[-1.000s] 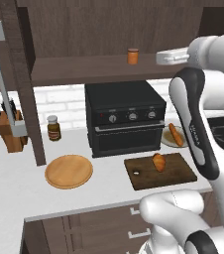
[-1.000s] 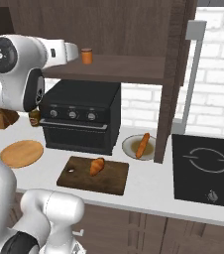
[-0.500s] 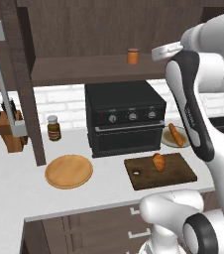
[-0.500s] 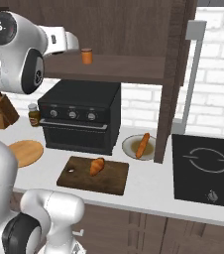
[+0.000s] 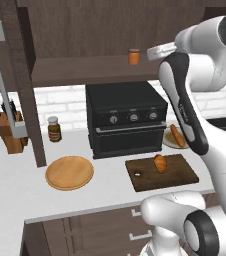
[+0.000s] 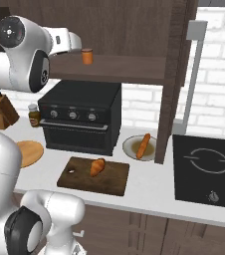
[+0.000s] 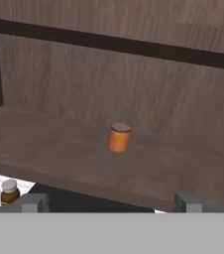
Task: From the different types of pastries on the counter, select a croissant and place it on the cutting board. Then retrieve a jar of jam from the cabinet and place it alongside the croissant on the cutting board.
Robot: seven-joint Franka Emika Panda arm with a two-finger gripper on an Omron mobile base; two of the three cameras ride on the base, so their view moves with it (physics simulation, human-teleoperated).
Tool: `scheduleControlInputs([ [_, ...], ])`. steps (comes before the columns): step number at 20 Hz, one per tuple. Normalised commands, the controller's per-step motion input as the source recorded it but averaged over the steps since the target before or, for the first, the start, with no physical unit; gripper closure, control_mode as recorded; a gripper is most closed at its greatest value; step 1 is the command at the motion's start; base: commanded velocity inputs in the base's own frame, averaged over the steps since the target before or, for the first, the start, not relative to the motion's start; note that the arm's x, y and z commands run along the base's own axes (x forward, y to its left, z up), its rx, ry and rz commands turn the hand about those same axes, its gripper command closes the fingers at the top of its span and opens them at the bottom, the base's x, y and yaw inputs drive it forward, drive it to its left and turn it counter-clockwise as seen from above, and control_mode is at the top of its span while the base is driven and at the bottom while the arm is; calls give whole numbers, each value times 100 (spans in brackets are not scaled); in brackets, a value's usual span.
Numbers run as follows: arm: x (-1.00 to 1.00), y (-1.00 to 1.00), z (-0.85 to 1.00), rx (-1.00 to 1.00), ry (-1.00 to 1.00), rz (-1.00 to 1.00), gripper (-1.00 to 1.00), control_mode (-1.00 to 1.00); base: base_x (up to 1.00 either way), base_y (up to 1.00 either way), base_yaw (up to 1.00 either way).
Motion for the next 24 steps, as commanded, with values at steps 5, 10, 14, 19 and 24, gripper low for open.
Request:
scheduleControlInputs([
  [5, 7, 2, -14, -1, 0, -3, -100, -100, 0, 0, 0],
  [10, 12, 0, -12, -4, 3, -3, -100, -100, 0, 0, 0],
  [14, 23, 0, 0, 0, 0, -1, -100, -100, 0, 0, 0],
  [19, 44, 0, -12, 0, 6, -1, -100, -100, 0, 0, 0],
  [24, 23, 0, -8, 0, 13, 0, -100, -100, 0, 0, 0],
])
